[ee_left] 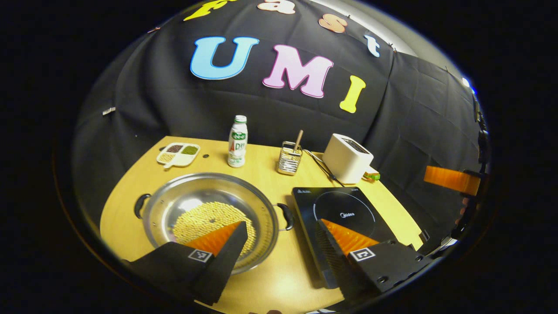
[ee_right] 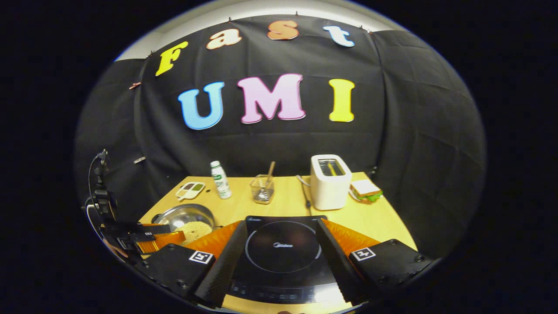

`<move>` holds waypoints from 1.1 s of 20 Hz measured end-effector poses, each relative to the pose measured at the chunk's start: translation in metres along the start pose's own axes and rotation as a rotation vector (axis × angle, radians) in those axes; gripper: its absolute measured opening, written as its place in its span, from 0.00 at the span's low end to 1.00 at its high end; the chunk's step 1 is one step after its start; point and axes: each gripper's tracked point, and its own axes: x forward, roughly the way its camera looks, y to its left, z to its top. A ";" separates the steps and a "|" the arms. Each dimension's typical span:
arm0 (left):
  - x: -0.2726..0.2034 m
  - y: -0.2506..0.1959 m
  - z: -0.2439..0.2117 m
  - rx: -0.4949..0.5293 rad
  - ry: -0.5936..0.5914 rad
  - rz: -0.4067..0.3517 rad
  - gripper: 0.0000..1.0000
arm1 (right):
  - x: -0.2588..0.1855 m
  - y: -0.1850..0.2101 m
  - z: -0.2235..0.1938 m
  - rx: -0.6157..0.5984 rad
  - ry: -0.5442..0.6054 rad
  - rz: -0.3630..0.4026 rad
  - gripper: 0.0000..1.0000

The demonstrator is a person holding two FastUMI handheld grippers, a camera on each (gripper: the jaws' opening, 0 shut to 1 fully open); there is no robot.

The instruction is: First push the handle of the pot to place it horizontally, then grasp the pot with both hands and set it on the induction cooktop.

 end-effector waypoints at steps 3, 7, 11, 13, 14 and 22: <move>-0.019 0.043 0.017 0.000 -0.039 0.051 0.95 | 0.022 0.048 -0.010 -0.017 0.051 0.102 0.99; -0.034 0.112 0.028 -0.025 -0.052 0.126 0.95 | 0.058 0.101 -0.033 -0.019 0.139 0.173 0.99; -0.034 0.178 0.026 -0.002 -0.033 0.191 0.95 | 0.095 0.135 -0.060 -0.012 0.218 0.178 0.99; -0.028 0.207 0.022 -0.007 -0.023 0.210 0.95 | 0.115 0.146 -0.076 0.009 0.257 0.173 0.99; -0.024 0.218 0.019 -0.015 -0.015 0.215 0.95 | 0.125 0.151 -0.085 0.021 0.274 0.167 0.99; 0.023 0.259 -0.006 -0.030 0.070 0.167 0.95 | 0.172 0.152 -0.128 0.069 0.359 0.088 0.99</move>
